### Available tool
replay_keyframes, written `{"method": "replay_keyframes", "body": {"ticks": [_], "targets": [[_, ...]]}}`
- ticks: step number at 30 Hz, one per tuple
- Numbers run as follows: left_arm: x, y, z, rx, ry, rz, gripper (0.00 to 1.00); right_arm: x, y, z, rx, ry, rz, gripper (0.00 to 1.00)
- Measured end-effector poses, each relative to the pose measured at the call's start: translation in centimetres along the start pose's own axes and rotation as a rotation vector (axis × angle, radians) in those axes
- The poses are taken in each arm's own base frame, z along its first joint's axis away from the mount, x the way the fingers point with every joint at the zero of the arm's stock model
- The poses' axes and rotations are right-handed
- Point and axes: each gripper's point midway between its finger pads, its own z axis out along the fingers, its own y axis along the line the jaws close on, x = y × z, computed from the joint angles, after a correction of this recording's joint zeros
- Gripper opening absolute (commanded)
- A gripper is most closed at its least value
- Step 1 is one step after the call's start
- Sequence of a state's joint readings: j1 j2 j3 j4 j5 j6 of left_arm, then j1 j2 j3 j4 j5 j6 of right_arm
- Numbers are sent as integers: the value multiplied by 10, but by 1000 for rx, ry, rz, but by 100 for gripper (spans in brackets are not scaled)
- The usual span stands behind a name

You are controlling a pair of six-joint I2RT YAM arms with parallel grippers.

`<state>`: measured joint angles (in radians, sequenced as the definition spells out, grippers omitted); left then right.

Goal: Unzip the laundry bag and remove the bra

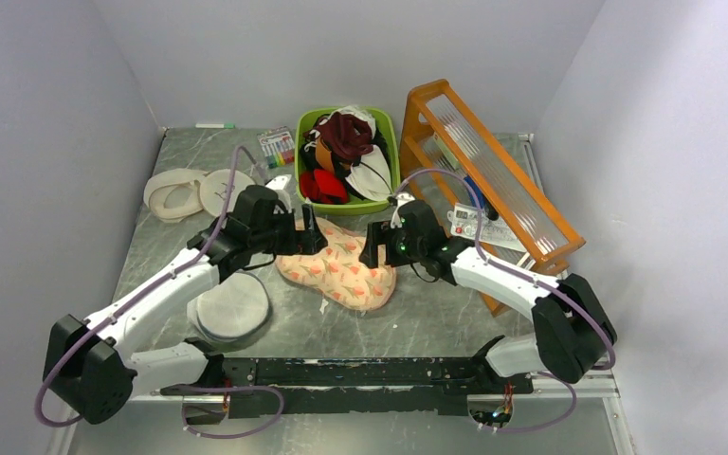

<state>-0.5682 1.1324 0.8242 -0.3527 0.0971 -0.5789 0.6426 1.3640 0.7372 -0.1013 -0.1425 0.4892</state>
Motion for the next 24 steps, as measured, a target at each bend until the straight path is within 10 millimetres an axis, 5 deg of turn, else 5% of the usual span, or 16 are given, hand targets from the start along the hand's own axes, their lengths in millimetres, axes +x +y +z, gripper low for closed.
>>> {"method": "replay_keyframes", "body": {"ticks": [3, 10, 24], "targets": [[-9, -12, 4, 24, 5, 95, 99, -17, -1, -10, 30, -68, -4, 98], [3, -12, 17, 50, 50, 341, 99, -56, 5, -69, 31, -323, 3, 98], [87, -88, 16, 499, 41, 1163, 99, -59, -17, -118, 124, -483, 13, 98]]}}
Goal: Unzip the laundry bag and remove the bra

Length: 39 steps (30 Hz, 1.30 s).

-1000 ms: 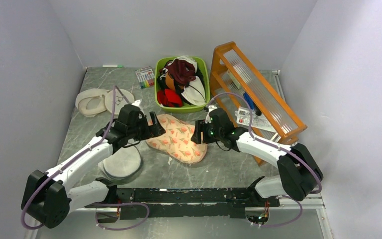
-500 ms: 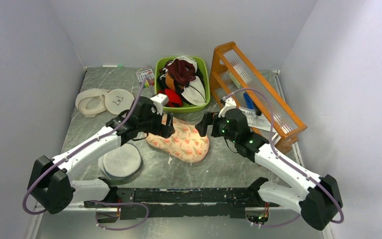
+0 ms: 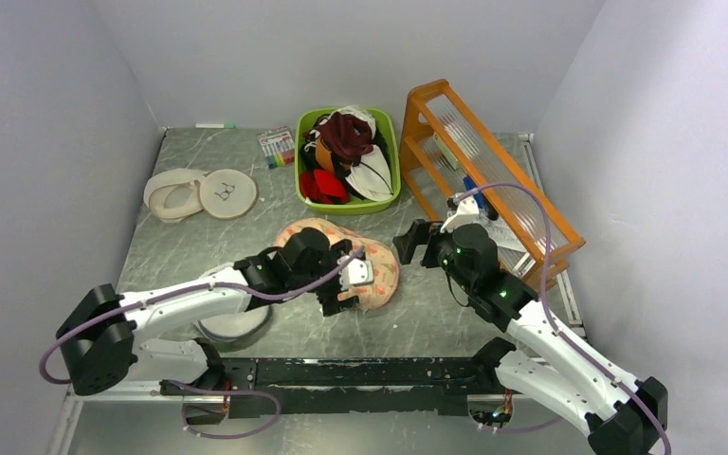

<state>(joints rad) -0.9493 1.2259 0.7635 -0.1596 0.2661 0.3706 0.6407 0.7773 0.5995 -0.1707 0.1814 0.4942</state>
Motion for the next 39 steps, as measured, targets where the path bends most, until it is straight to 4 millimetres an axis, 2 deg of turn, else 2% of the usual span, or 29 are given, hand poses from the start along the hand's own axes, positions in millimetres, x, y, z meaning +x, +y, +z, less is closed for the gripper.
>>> {"method": "replay_keyframes", "body": {"ticks": [3, 5, 7, 16, 23, 25, 27, 30, 36, 39], "targets": [[21, -5, 14, 15, 24, 63, 98, -1, -3, 1, 16, -5, -14, 98], [46, -13, 18, 32, 69, 74, 96, 0, -6, 1, 33, -1, -24, 98], [56, -18, 19, 44, 96, 86, 95, 0, -9, 1, 48, 3, -31, 98], [50, -16, 27, 14, 80, 157, 91, -1, -15, -1, 76, -3, -37, 98], [65, -8, 44, -19, 126, 160, 86, -7, -14, -9, 66, -29, -31, 98], [74, -8, 50, -16, 155, 154, 79, -5, -15, -9, 71, -21, -33, 98], [81, -6, 55, -26, 185, 147, 68, -2, -16, -9, 76, -9, -36, 98], [84, 2, 57, -71, 211, 143, 55, 2, -17, -8, 79, 7, -40, 98], [80, 18, 52, -166, 233, 114, 35, 22, -17, 0, 64, 81, -62, 95], [70, 21, 45, -190, 211, 74, 32, 39, -15, 6, 37, 133, -73, 90]]}}
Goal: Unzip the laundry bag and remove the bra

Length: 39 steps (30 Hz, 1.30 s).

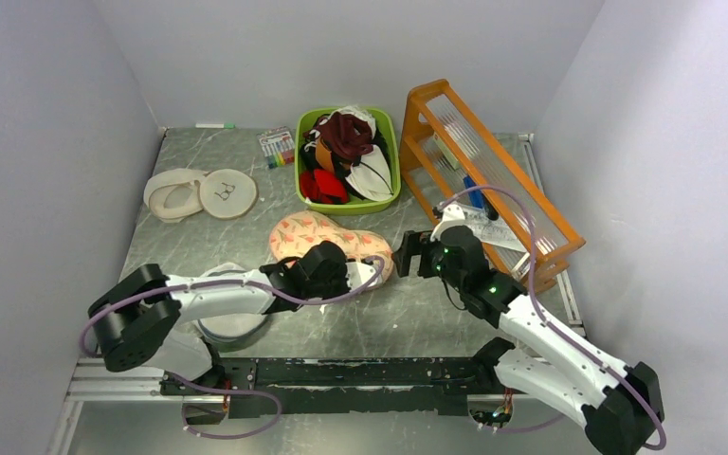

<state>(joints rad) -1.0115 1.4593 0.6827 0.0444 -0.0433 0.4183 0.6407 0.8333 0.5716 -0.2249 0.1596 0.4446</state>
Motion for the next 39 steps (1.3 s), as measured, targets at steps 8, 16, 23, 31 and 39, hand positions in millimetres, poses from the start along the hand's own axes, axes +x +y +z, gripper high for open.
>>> {"method": "replay_keyframes", "body": {"ticks": [8, 16, 23, 31, 39], "targets": [[-22, 16, -21, -65, -50, -74, 7, 49, 20, 19, -141, 142, -26, 60], [-31, 22, -15, -70, -21, -137, 7, 79, 65, 26, -279, 223, -40, 45], [-32, 20, -19, -61, -22, -172, 7, 84, 78, 30, -276, 205, -11, 31], [-34, 23, -24, -65, -25, -195, 7, 82, 82, 31, -307, 135, 67, 20], [-47, 34, -37, -71, -92, -267, 7, 74, 86, 25, -357, 40, 132, 30]]}}
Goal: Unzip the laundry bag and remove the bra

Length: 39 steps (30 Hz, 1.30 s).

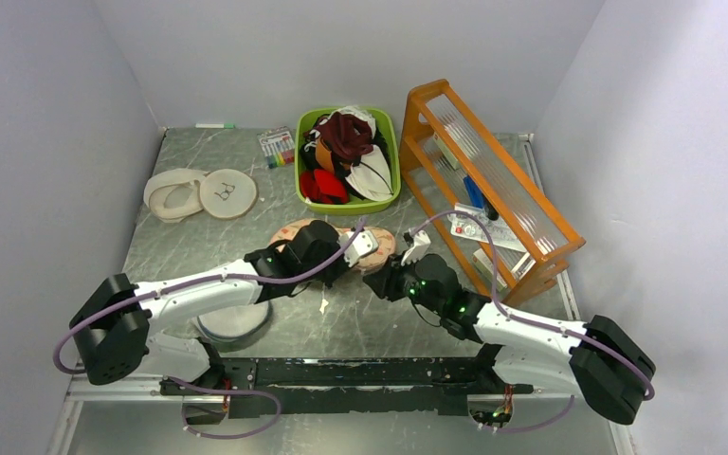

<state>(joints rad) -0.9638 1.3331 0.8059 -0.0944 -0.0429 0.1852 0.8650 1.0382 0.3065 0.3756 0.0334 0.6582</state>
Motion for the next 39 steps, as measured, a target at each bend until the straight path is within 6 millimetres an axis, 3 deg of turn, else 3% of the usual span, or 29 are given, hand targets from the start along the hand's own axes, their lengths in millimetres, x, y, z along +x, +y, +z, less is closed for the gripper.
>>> {"method": "replay_keyframes", "body": {"ticks": [9, 19, 22, 29, 34, 39], "targets": [[0, 6, 0, 5, -5, -61, 7, -8, 5, 2, 18, -62, -30, 42], [1, 9, 1, 8, -4, -96, 7, -14, 4, 8, 123, -111, -130, 45], [2, 9, 1, 11, -1, -101, 7, -20, 7, 13, 150, -128, -156, 40], [3, 12, 2, 11, 0, -113, 7, -22, 6, 21, 196, -128, -190, 38], [-1, 13, 1, 9, -7, -117, 7, -23, 9, 24, 226, -133, -206, 32], [-2, 15, 1, 7, -10, -119, 7, -24, 8, 24, 266, -137, -218, 18]]}}
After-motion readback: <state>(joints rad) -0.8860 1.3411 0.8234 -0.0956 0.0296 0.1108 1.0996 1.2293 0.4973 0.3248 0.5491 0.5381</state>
